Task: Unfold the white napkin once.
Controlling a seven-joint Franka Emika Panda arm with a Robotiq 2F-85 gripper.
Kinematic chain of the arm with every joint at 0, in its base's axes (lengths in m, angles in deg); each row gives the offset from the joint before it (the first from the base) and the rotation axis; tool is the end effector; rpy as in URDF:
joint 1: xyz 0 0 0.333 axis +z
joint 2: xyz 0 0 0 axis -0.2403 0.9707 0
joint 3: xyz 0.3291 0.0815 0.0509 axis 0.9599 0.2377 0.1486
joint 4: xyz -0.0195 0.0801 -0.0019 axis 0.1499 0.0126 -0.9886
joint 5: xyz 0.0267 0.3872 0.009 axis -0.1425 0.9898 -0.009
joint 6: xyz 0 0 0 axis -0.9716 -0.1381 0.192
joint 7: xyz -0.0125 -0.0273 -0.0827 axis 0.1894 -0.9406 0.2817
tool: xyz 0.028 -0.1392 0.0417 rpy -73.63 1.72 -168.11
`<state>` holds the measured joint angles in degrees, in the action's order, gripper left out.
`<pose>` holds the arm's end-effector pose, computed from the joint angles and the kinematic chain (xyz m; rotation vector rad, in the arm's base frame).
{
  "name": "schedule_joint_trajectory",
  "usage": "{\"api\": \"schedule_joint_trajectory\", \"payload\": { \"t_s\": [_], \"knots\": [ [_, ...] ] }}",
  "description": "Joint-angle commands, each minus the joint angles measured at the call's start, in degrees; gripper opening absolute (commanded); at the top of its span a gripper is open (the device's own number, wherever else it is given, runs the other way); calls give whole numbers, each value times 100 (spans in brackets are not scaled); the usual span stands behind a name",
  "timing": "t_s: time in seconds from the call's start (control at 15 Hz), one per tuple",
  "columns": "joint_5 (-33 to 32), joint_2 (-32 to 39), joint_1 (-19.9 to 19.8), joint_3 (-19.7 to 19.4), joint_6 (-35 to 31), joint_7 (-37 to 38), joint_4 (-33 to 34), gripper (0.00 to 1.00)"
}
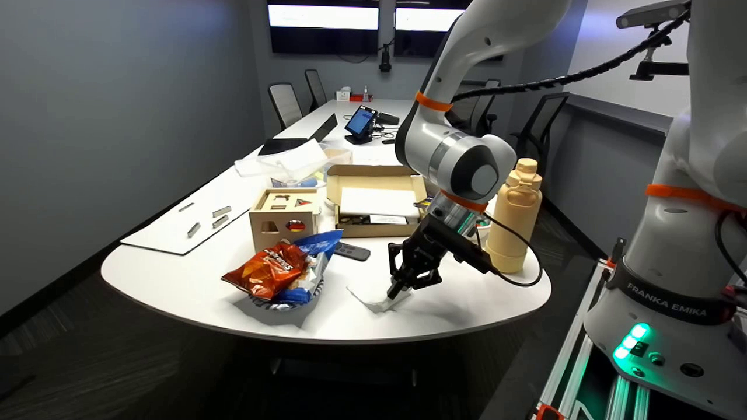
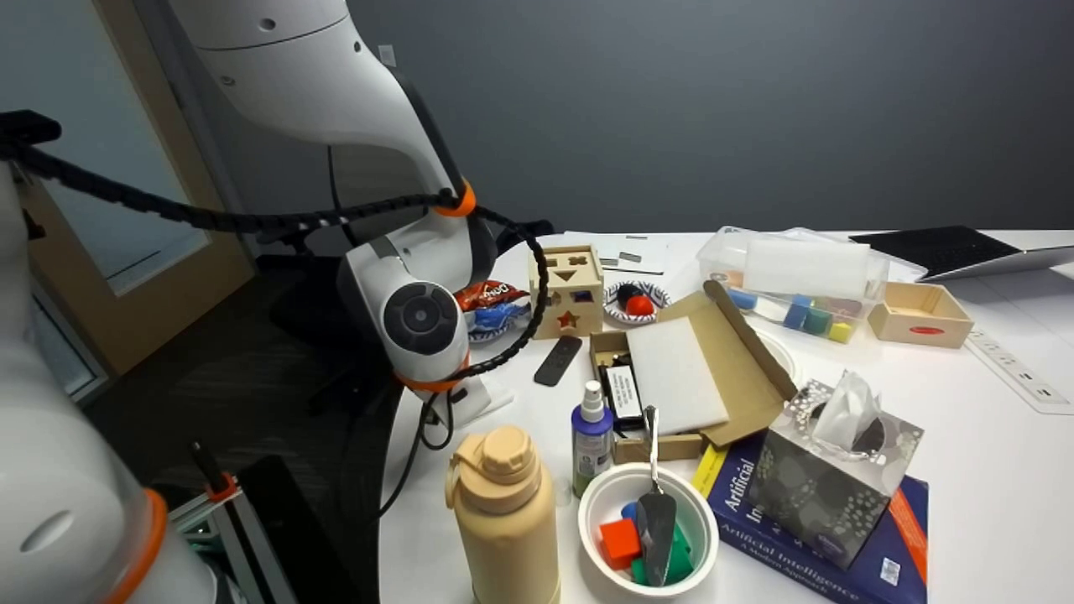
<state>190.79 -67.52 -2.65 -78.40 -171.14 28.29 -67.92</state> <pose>0.3432 0.1266 0.1294 -2.2929 1.0398 -0.0182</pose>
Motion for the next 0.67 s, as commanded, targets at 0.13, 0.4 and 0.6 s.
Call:
{"api": "schedule_joint_trajectory", "payload": {
  "t_s": [0.13, 0.4, 0.6],
  "knots": [
    [-22, -4, -162, -108, 536, -205, -46, 0],
    [352, -180, -215, -238, 850, -597, -208, 0],
    [668, -299, -34, -524, 985, -824, -368, 0]
  ]
}}
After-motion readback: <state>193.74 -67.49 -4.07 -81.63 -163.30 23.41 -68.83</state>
